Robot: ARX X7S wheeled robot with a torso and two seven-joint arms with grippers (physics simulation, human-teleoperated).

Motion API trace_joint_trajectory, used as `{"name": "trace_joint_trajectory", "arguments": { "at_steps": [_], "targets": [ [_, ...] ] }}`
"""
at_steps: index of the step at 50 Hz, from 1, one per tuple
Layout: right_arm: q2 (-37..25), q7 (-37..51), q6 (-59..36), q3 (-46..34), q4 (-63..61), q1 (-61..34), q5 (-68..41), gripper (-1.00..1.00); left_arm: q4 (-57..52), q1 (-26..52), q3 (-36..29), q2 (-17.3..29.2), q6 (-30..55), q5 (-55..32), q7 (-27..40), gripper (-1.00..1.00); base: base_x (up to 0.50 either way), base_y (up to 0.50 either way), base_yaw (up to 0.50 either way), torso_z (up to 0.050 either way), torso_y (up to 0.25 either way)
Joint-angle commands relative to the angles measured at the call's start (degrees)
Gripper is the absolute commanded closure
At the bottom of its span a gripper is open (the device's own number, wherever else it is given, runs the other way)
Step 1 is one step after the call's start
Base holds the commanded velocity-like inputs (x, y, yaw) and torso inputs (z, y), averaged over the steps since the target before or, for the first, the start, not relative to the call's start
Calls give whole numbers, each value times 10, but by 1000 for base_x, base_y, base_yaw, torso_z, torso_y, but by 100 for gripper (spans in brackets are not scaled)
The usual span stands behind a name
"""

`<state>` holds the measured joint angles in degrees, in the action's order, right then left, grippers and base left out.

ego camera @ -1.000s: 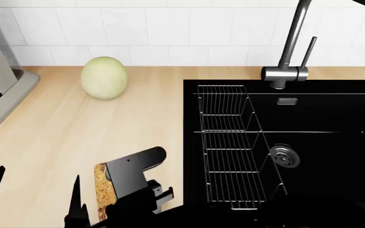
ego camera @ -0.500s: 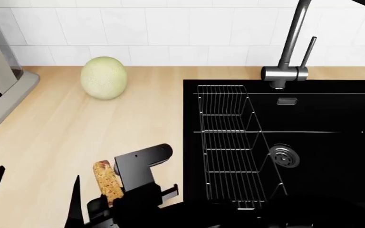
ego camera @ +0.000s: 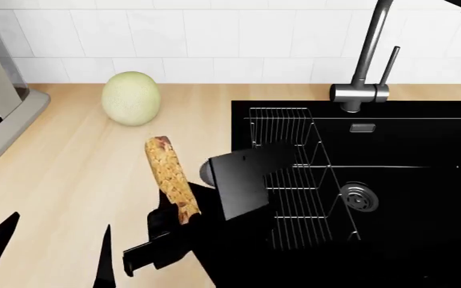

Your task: Pick the jam and bar from the counter and place them in the cabinets closest to them.

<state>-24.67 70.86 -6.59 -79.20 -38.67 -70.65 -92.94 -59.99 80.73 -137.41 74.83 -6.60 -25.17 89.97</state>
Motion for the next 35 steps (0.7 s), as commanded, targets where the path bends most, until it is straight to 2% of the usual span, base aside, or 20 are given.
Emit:
{"name": "trace_joint_trajectory", "arguments": {
  "at_steps": [1, 11, 13, 17, 19, 30, 35],
  "targets": [
    [-83, 76, -1, 57, -137, -72, 13, 100, 0, -58, 60, -17, 16, -8, 0, -100, 0, 0, 0, 0, 0],
    [-157, 123, -17, 114, -213, -142, -5, 100, 0, -75, 71, -24, 16, -6, -1, -100, 0, 0, 0, 0, 0],
    [-162, 131, -42, 179, -213, -154, -43, 100, 0, -74, 71, -25, 16, -8, -1, -100, 0, 0, 0, 0, 0],
    [-119, 191, -209, 444, -213, -122, -173, 100, 0, -61, 63, -28, 15, -14, -2, -100, 0, 0, 0, 0, 0],
    [-134, 191, -220, 481, -213, -139, -191, 100, 0, -54, 60, -30, 15, -18, -2, -100, 0, 0, 0, 0, 0],
    [-198, 191, -218, 561, -213, -235, -216, 100, 0, -13, 36, -41, 15, -36, -2, -100, 0, 0, 0, 0, 0],
    [-238, 188, -203, 544, -202, -309, -208, 100, 0, -1, 24, -41, 11, -35, -1, -100, 0, 0, 0, 0, 0]
  ]
}}
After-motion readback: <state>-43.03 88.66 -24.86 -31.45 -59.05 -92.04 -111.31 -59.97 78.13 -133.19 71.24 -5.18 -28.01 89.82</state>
